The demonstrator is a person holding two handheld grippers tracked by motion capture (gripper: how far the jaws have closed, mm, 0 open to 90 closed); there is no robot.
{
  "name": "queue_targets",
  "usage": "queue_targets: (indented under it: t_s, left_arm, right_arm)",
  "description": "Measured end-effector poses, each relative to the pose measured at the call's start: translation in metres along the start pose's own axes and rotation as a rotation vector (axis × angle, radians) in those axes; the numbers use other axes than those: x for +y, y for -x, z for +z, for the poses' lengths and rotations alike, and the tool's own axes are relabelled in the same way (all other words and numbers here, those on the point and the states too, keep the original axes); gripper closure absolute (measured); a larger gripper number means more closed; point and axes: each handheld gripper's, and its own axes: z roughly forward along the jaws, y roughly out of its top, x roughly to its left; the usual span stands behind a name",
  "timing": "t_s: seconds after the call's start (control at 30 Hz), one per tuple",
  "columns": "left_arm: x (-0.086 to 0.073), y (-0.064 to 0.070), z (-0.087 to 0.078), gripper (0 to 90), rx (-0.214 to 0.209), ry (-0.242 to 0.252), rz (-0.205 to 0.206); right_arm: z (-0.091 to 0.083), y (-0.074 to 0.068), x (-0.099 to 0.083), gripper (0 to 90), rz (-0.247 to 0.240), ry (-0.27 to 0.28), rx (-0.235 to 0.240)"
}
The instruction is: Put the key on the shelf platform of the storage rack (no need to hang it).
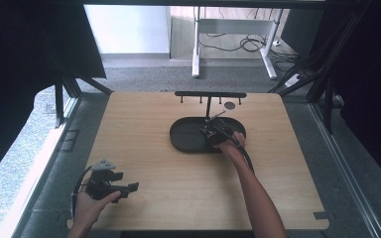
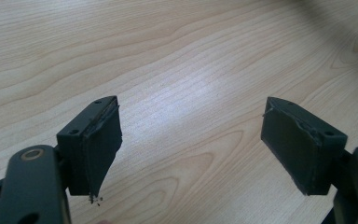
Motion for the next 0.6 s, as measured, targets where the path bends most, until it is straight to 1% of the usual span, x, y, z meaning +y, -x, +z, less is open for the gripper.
queue_targets:
  t_s: [0.17, 0.27, 0.4, 0.6]
  left_arm:
    - [0.0, 0.001, 0.0, 20.5, 0.001, 0.002, -0.003]
    - [0.0, 0.001, 0.0, 20.5, 0.002, -0.001, -0.002]
    - [0.0, 0.003, 0.002, 20.5, -0.001, -0.006, 0.005]
    - [0.0, 0.003, 0.003, 20.5, -0.001, -0.006, 0.004]
  right_arm:
    - [-0.014, -0.003, 0.002, 40.9, -0.01, 0.045, -0.002]
    - [-0.024, -0.006, 0.001, 40.2, -0.032, 0.067, 0.011]
    - [-0.036, -0.009, -0.002, 40.0, -0.046, 0.096, 0.038]
    - [-0.054, -0.014, -0.012, 39.9, -0.051, 0.143, 0.081]
